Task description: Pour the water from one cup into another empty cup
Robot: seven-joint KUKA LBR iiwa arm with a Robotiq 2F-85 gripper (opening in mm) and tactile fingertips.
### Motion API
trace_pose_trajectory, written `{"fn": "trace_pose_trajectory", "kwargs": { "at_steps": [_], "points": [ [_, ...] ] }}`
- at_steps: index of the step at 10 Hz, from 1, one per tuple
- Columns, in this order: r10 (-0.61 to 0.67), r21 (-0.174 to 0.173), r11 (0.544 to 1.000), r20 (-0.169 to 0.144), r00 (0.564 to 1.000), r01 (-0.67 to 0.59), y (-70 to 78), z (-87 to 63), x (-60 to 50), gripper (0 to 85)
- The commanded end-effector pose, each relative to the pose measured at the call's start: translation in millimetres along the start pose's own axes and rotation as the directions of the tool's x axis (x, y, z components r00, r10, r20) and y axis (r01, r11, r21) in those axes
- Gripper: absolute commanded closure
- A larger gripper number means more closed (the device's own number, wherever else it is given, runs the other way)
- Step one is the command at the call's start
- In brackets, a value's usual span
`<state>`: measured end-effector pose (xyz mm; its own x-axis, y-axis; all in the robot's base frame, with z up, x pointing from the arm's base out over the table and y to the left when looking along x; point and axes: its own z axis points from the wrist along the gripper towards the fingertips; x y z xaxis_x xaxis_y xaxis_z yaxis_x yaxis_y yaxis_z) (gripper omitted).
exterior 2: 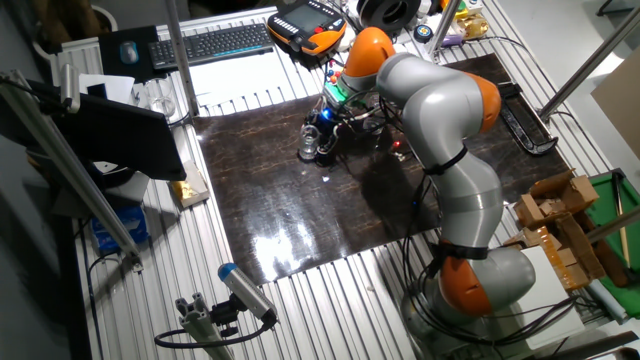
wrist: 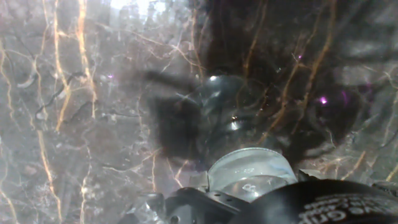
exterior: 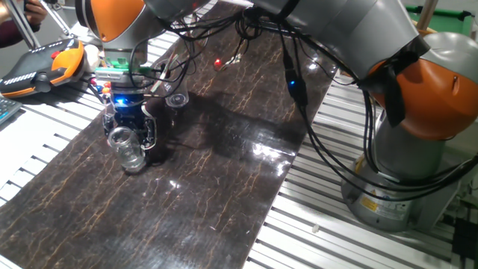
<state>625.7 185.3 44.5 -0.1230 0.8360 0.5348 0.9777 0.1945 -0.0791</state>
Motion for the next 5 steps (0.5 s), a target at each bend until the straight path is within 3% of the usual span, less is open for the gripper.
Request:
{"fn": "trace_pose_trajectory", "kwargs": {
  "at_steps": [1, 3, 5],
  "points": [
    [0.001, -0.004, 1.000, 0.000, 1.000, -0.001, -1.2, -2.4, 0.6, 84.3],
    [-0.011, -0.007, 1.000, 0.003, 1.000, 0.011, -3.1, -16.3, 0.5, 84.3],
    [-0.027, -0.008, 1.000, 0.026, 0.999, 0.027, -6.3, -36.2, 0.7, 84.3]
  ]
}}
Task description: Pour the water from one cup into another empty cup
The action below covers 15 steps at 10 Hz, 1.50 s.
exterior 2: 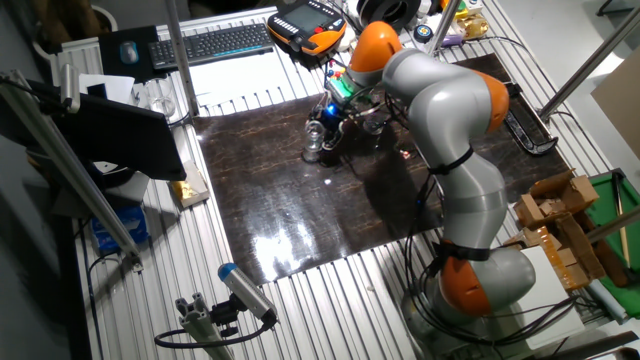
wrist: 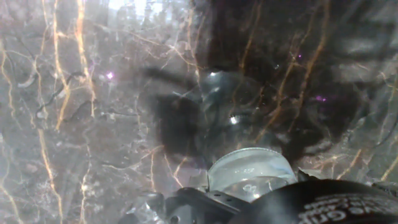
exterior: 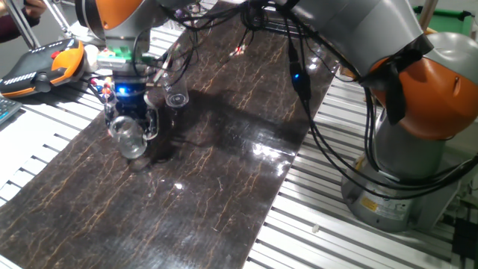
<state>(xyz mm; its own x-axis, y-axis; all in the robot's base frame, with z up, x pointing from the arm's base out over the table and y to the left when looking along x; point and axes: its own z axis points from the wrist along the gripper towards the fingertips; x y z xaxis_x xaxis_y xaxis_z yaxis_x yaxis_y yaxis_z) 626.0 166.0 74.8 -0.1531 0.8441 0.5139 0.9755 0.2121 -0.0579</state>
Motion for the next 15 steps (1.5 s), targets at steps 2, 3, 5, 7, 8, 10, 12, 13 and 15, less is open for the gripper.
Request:
{"fn": "trace_pose_trajectory", "kwargs": {
  "at_steps": [2, 3, 5, 7, 8, 10, 12, 13, 15],
  "points": [
    [0.001, 0.001, 1.000, 0.010, 1.000, -0.001, -4.7, -24.0, -0.5, 84.3],
    [0.003, 0.001, 1.000, 0.012, 1.000, -0.003, -6.8, -32.8, -4.1, 84.3],
    [0.005, -0.002, 1.000, 0.023, 1.000, -0.004, -8.8, -45.4, -12.9, 84.3],
    [0.004, -0.001, 1.000, 0.032, 0.999, -0.004, -10.8, -57.3, -23.0, 84.3],
    [0.007, -0.001, 1.000, 0.030, 1.000, -0.007, -11.9, -60.7, -26.5, 84.3],
    [0.020, -0.003, 1.000, 0.017, 1.000, -0.020, -13.2, -62.0, -30.6, 84.3],
    [0.026, -0.001, 1.000, 0.010, 1.000, -0.026, -14.5, -62.9, -31.3, 84.3],
    [0.023, -0.001, 1.000, 0.013, 1.000, -0.023, -15.9, -64.7, -31.1, 84.3],
    [0.019, 0.003, 1.000, 0.025, 1.000, -0.019, -18.5, -72.0, -35.6, 84.3]
  ]
}}
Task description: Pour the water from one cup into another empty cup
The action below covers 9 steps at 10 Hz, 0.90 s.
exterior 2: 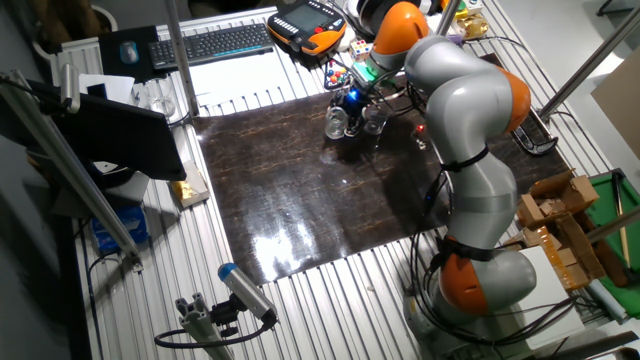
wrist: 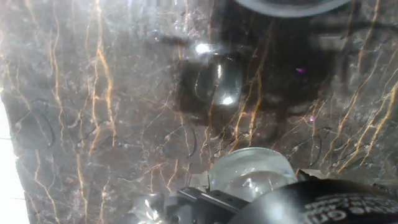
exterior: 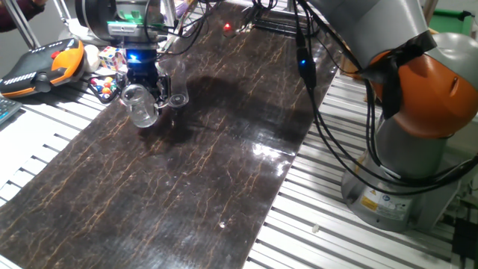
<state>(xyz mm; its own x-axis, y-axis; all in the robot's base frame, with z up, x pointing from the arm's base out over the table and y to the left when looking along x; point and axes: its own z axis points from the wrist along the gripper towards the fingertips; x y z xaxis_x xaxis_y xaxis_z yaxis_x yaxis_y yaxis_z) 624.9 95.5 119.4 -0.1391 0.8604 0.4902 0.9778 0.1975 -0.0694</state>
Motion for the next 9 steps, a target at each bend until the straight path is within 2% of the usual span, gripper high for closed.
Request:
{"fn": "trace_pose_trajectory", "kwargs": {
  "at_steps": [1, 6, 7, 9],
  "points": [
    [-0.002, 0.002, 1.000, 0.003, 1.000, 0.002, -1.0, -2.5, -3.1, 84.3],
    [0.029, -0.004, 1.000, 0.016, 0.999, -0.029, -1.5, -3.4, -4.3, 84.3],
    [0.038, -0.014, 0.999, -0.004, 0.999, -0.038, -1.5, -3.4, -4.3, 84.3],
    [0.033, -0.020, 0.999, -0.017, 0.999, -0.033, -1.5, -3.4, -4.3, 84.3]
  ]
}}
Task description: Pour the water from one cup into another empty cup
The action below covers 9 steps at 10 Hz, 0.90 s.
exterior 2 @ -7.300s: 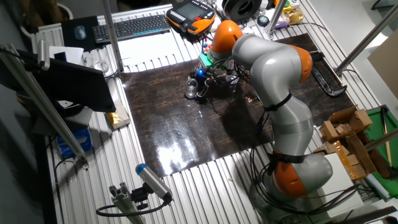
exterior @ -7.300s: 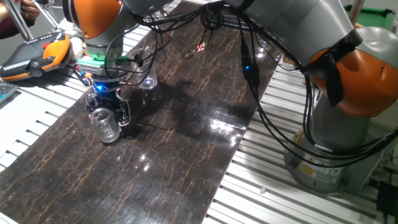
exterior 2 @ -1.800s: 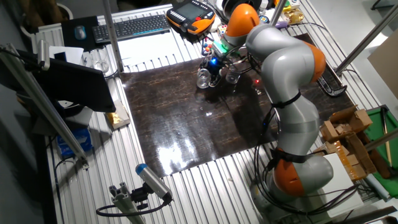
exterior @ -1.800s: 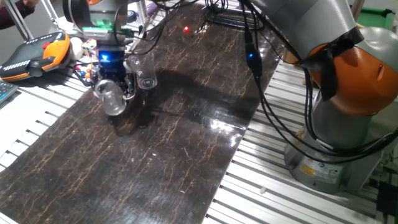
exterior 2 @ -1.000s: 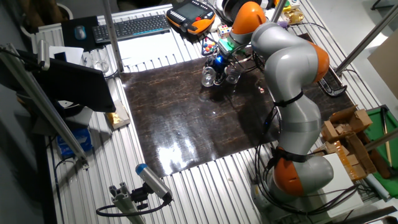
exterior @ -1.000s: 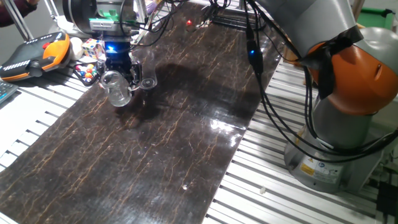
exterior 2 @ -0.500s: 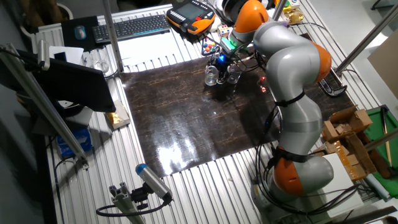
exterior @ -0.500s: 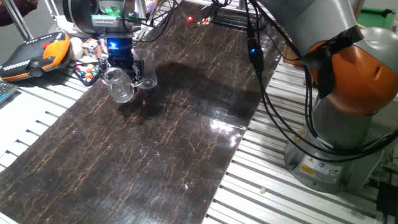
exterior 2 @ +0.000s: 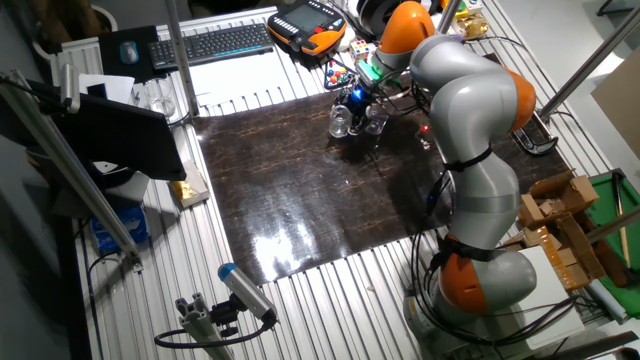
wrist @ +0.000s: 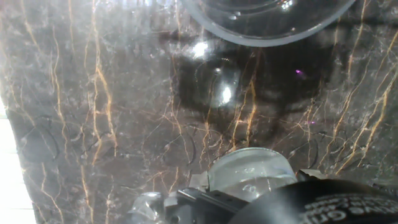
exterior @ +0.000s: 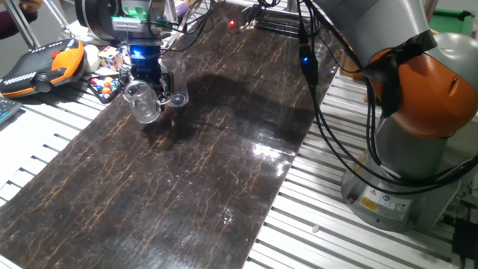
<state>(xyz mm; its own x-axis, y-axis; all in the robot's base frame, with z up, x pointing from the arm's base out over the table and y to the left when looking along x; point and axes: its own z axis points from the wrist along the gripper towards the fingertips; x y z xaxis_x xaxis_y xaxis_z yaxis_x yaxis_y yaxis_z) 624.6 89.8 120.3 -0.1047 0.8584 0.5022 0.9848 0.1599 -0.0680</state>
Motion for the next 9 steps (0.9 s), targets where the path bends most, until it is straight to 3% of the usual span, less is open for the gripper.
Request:
{"fn": "trace_pose_trajectory", "kwargs": {
  "at_steps": [1, 5, 9],
  "points": [
    [-0.009, 0.000, 1.000, 0.001, 1.000, 0.009, 0.0, 0.0, 0.1, 84.3],
    [-0.014, -0.005, 1.000, 0.011, 1.000, 0.014, 0.0, 0.0, 0.1, 84.3],
    [-0.003, -0.010, 1.000, 0.047, 0.999, 0.003, -6.9, -32.6, -19.0, 84.3]
  ]
}}
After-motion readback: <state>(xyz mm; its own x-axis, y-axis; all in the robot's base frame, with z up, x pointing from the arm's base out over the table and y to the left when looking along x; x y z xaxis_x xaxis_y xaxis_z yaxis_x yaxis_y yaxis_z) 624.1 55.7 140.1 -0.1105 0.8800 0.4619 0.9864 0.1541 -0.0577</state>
